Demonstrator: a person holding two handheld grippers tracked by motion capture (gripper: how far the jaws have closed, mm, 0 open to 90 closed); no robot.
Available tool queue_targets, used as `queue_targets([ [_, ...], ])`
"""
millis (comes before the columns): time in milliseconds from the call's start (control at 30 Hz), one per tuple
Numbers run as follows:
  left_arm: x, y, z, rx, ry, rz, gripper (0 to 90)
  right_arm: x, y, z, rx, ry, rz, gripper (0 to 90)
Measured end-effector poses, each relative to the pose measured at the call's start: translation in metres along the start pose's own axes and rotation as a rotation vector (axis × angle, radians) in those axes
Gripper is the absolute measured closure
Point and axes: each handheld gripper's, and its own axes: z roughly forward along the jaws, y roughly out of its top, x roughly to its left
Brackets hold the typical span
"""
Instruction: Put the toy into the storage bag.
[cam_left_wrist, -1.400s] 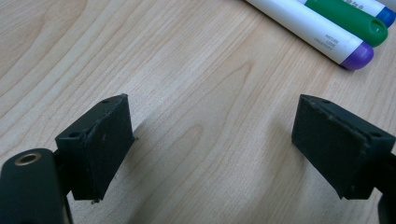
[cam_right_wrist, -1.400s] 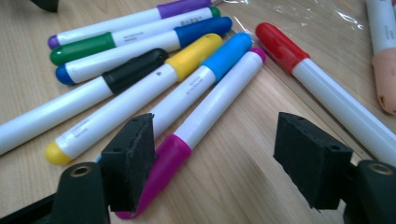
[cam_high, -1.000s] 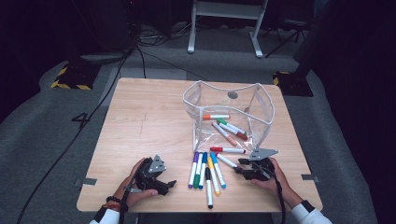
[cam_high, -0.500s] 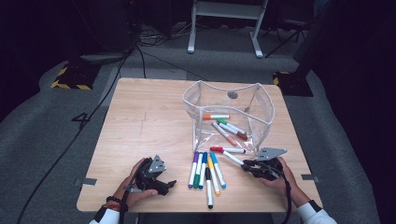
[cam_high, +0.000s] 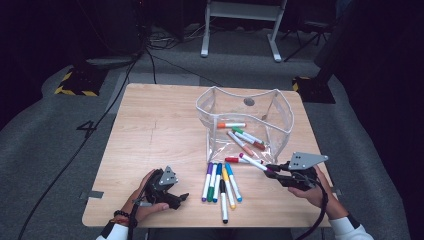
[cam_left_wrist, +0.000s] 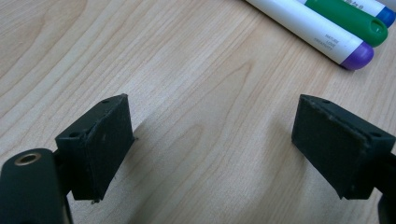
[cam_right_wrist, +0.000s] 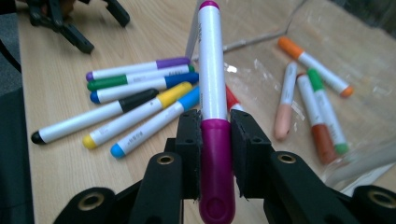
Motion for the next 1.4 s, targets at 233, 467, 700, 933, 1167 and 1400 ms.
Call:
queue_targets([
  [233, 0.000, 0.000, 0.000, 0.000, 0.001, 0.001, 12.7, -0.008, 0.037, -0.026, -0.045, 0.001, -0.056, 75.2],
  [467, 0.000, 0.000, 0.000, 0.000, 0.000, 0.000, 12.8, -0.019, 0.066, -0.040, -0.074, -0.024, -0.087, 75.1],
  [700, 0.000, 0.000, 0.000, 0.000, 0.000, 0.000, 12.7, -0.038, 0.095, -0.043, -0.080, -0.064, -0.097, 75.1],
  [933, 0.000, 0.000, 0.000, 0.000, 0.000, 0.000, 12.7, -0.070, 0.121, -0.039, -0.063, -0.106, -0.074, 75.1],
  [1167, 0.000, 0.000, 0.000, 0.000, 0.000, 0.001, 12.8, -0.102, 0.128, -0.017, 0.022, -0.126, -0.046, 75.1],
  [1400, 0.000, 0.000, 0.000, 0.000, 0.000, 0.001, 12.7, -0.121, 0.125, 0.009, 0.124, -0.101, -0.030, 75.1],
])
